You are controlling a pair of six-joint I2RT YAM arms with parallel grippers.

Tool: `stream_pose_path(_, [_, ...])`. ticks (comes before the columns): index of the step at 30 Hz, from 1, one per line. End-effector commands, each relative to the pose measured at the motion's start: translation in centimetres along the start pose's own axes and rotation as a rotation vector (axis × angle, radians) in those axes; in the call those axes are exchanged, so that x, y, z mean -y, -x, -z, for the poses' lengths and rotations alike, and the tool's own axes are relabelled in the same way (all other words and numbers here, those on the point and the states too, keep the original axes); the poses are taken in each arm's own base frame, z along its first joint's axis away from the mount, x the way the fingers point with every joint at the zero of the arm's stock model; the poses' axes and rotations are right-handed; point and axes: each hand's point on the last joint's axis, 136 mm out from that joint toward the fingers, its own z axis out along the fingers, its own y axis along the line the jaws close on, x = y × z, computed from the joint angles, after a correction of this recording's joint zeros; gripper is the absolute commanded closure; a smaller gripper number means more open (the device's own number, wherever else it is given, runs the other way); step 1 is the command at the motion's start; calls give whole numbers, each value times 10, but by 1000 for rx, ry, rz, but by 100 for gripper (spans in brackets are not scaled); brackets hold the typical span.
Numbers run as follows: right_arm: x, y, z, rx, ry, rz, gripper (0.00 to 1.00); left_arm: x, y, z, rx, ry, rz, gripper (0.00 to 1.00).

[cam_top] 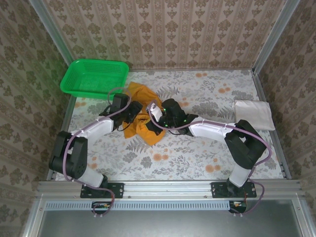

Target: Fold and stack the t-shirts

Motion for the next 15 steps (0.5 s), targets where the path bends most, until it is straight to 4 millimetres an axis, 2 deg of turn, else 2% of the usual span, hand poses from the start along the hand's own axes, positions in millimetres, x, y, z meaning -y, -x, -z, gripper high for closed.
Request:
stream_pose_path(1, [-4,1,-4,-2,20,22,100,0,9,18,37,43,-44,45])
stream_pose_path(8, [-2,3,-7,2,17,18,100,-3,0,5,-2,50,-37,49])
stream_pose_path(15, [1,5,-7,5,-1,16,100,8,-7,-8,-43,4,-28,59])
